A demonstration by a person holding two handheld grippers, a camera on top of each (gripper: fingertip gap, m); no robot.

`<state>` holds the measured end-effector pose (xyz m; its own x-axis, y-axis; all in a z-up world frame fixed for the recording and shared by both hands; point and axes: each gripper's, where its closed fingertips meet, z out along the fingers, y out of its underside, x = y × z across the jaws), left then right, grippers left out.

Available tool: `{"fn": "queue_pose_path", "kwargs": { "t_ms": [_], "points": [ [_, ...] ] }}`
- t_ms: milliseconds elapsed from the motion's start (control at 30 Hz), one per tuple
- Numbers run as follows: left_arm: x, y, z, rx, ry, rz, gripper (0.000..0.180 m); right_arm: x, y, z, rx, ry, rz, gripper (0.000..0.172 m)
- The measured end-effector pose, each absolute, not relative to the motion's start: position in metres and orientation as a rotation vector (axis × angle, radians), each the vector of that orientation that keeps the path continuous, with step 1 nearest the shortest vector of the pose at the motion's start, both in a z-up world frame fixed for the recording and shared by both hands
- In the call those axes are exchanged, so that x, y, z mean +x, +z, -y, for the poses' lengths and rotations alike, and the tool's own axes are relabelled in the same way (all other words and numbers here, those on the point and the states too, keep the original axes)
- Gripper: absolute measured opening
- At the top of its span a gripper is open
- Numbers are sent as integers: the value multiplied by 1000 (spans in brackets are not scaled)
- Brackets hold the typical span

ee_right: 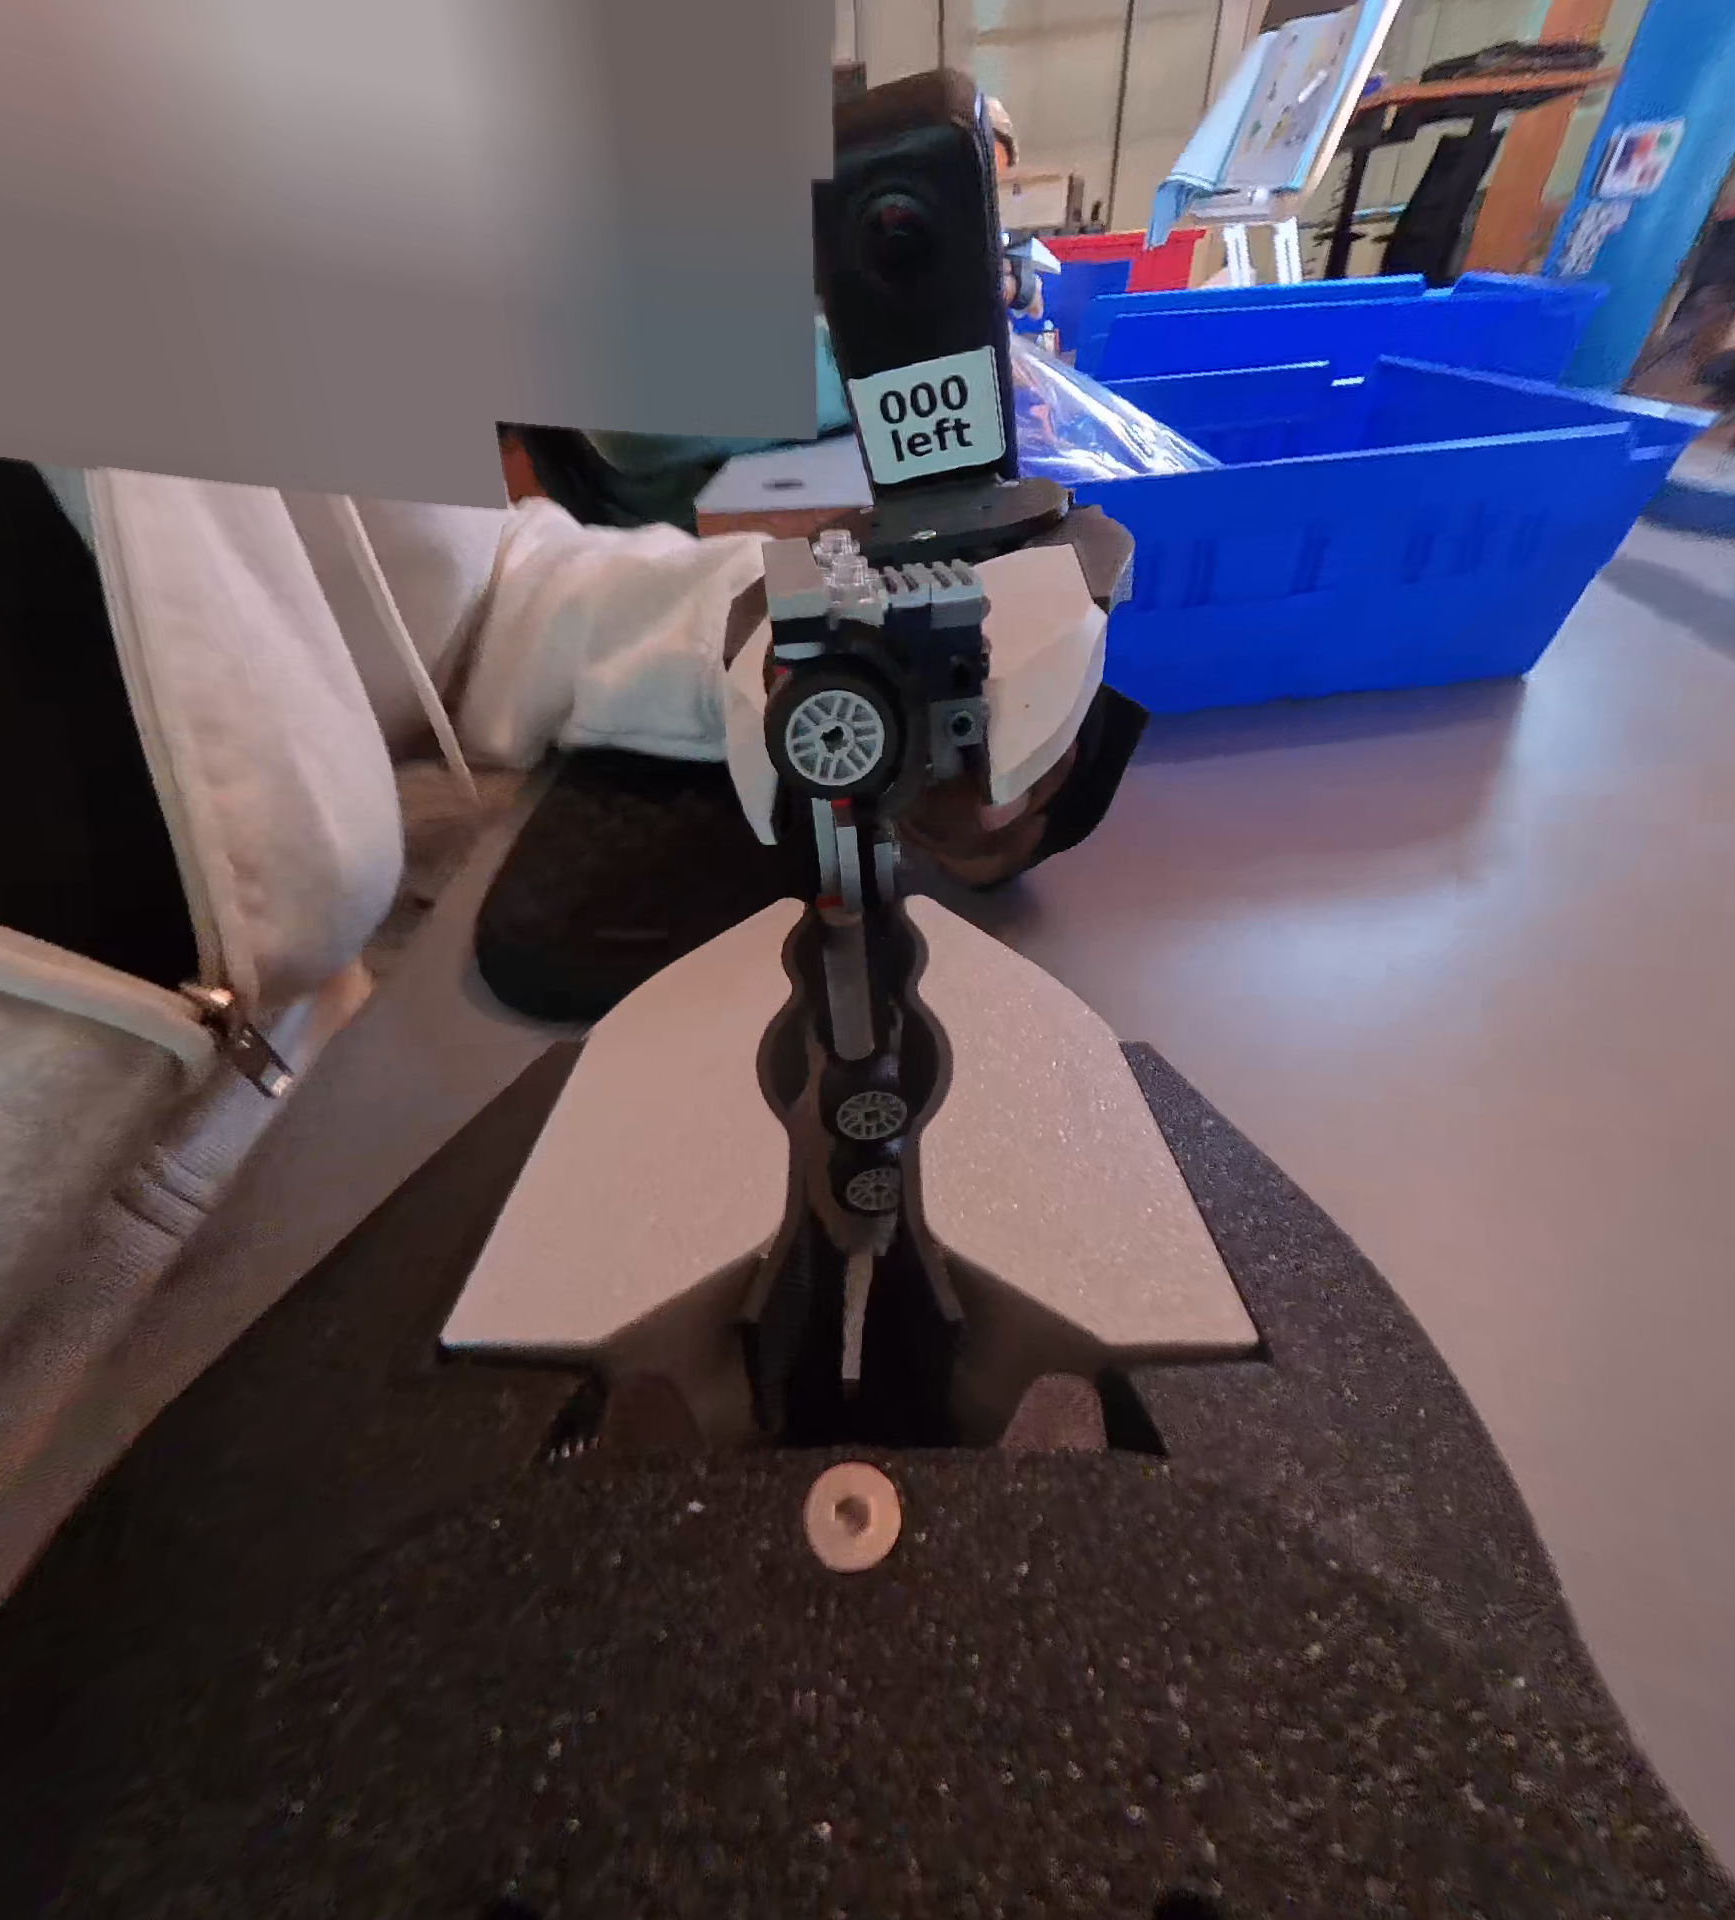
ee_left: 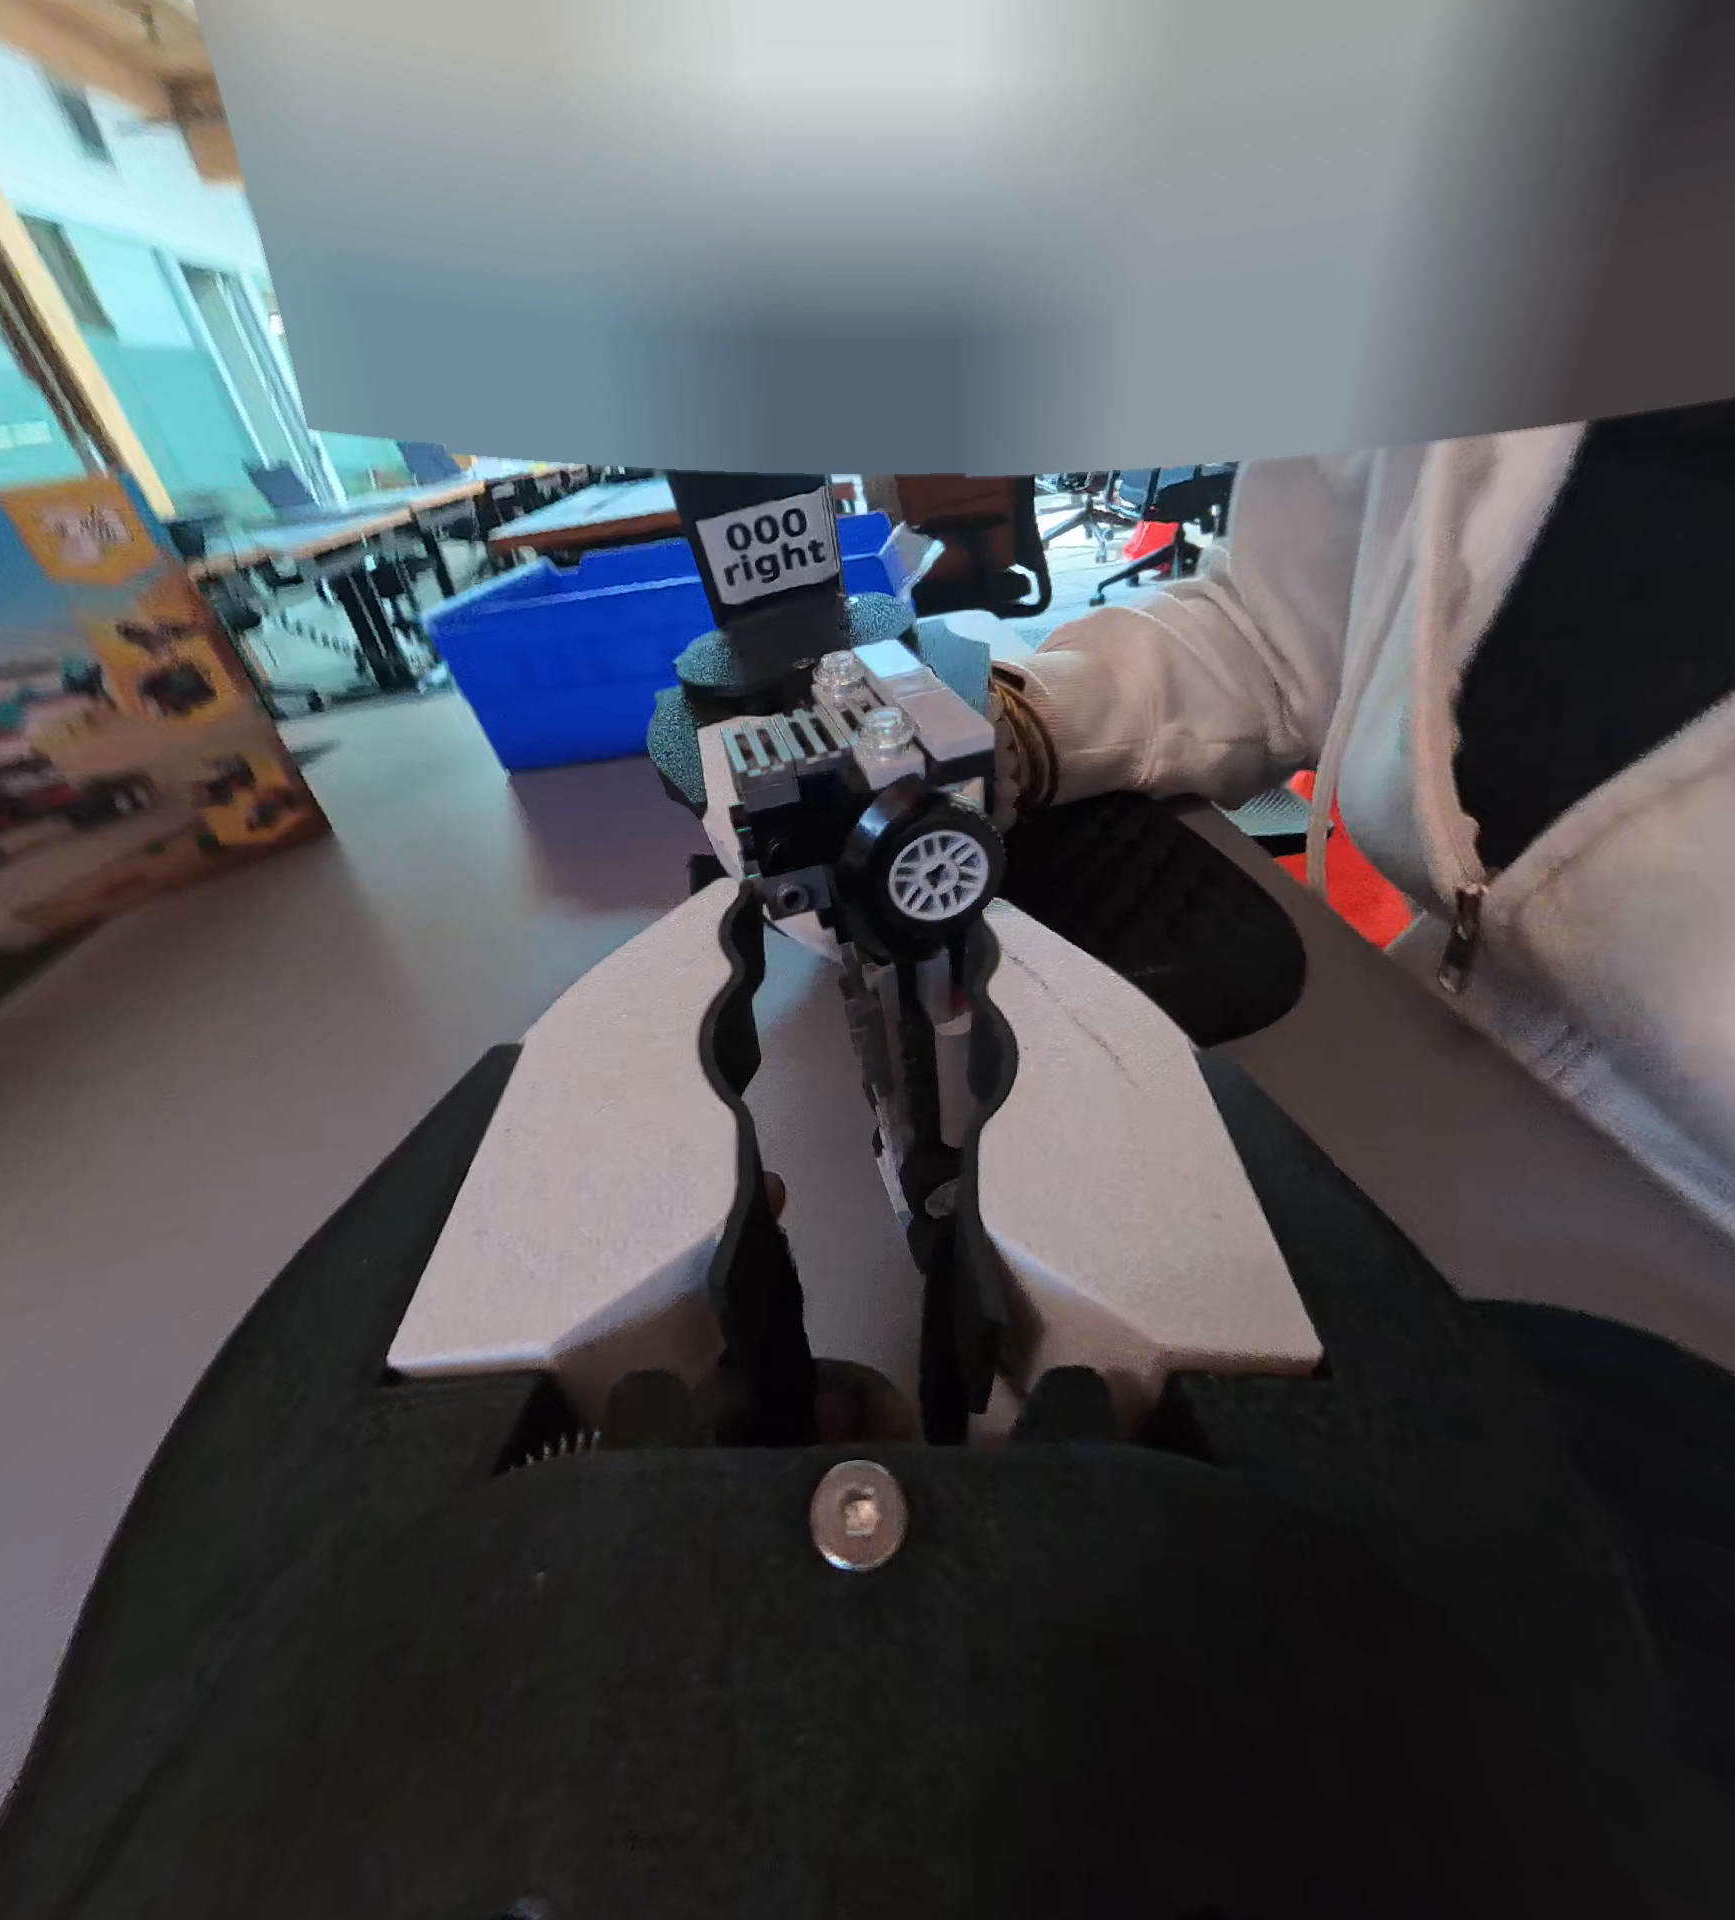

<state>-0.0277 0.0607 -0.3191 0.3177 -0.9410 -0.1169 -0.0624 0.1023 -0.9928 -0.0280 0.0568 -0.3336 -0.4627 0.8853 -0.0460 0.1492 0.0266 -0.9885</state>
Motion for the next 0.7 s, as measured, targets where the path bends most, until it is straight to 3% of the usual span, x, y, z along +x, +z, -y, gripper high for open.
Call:
{"fn": "queue_pose_path", "kwargs": {
  "t_ms": [133,433,600,700],
  "points": [
    [-24,-318,-48,-1157,-757,-1134,37,-28,-333,-54,-962,1286,1680,26],
    [-23,-318,-44,-1112,-697,-1151,37,-24,-338,-46,-770,1022,1743,13],
    [-22,-320,-40,-1104,-703,-1165,36,-26,-340,-42,-712,964,1753,15],
    [-14,-338,-31,-1142,-696,-1301,22,-27,-355,-42,-703,852,1844,13]
  ]
}}
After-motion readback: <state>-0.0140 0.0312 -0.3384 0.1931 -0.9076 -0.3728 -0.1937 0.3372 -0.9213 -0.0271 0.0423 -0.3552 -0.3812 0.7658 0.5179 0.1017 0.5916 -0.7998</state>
